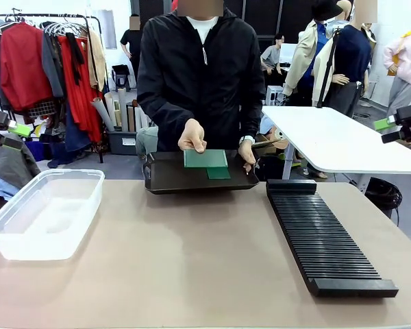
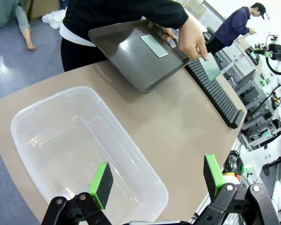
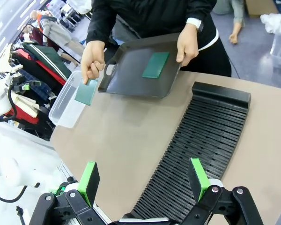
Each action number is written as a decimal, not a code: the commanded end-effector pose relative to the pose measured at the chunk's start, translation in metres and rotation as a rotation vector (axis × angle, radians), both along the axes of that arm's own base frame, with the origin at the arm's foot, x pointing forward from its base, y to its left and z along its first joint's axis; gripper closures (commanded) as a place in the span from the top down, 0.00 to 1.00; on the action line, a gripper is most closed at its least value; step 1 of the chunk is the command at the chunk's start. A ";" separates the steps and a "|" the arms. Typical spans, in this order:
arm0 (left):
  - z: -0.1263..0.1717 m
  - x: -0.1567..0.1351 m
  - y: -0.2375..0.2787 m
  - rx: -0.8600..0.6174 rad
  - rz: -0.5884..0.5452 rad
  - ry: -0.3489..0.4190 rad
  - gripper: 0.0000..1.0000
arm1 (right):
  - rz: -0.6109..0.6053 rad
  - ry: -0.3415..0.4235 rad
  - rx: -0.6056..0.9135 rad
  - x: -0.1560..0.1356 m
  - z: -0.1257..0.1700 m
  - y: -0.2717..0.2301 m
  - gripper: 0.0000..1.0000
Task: Sort PCBs into racks and boxes based on the side picked up.
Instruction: Pick up the Blank PCB handed by the Human.
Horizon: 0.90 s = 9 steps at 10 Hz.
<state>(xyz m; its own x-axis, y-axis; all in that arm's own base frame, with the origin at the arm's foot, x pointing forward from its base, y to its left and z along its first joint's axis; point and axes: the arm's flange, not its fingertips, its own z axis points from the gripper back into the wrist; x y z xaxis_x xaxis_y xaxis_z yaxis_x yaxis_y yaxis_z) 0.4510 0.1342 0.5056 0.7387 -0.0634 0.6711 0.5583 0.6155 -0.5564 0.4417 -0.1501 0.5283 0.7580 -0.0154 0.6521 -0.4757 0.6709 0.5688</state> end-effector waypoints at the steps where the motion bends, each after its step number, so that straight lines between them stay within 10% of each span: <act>1: -0.001 -0.001 0.001 0.003 -0.003 0.001 1.00 | -0.001 -0.009 -0.005 0.000 0.002 0.001 1.00; 9: -0.001 -0.001 0.001 0.003 -0.003 0.001 1.00 | 0.016 0.007 0.030 0.003 -0.009 0.009 1.00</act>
